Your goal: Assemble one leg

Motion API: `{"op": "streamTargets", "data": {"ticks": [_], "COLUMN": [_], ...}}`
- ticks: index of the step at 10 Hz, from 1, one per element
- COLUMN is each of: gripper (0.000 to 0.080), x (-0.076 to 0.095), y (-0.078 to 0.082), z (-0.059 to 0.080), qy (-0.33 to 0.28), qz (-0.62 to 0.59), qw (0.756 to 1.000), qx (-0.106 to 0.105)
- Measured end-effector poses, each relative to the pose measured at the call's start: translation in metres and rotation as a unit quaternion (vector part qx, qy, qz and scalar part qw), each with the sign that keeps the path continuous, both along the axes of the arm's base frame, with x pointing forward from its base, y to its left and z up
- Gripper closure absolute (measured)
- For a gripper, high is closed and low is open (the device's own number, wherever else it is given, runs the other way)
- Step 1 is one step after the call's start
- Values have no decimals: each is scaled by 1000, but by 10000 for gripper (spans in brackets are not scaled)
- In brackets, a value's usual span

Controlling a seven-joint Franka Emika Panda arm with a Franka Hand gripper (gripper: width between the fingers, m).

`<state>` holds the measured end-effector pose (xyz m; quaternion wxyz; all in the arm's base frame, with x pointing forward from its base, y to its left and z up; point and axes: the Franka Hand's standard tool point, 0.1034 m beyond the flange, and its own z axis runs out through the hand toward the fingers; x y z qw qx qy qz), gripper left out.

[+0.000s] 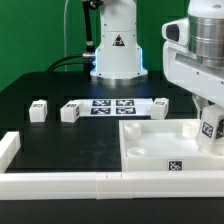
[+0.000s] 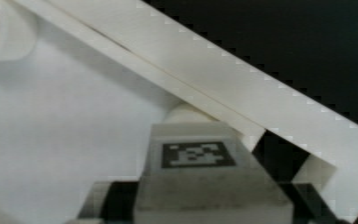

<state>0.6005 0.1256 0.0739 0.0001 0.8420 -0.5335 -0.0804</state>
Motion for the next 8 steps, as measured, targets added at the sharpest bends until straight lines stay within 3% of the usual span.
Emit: {"op": "streamTargets", "data": {"ticks": [2, 3, 4, 7, 8], "gripper": [480, 290, 195, 152, 152], "x": [0, 0, 0, -4, -5], "y": [1, 1, 1, 6, 6], "z": [0, 0, 0, 1, 0], "qy": [-1, -3, -4, -27, -34], "qz": [12, 33, 51, 200, 276], "qw": [1000, 999, 999, 979, 960], "qx": [2, 4, 7, 26, 36]}}
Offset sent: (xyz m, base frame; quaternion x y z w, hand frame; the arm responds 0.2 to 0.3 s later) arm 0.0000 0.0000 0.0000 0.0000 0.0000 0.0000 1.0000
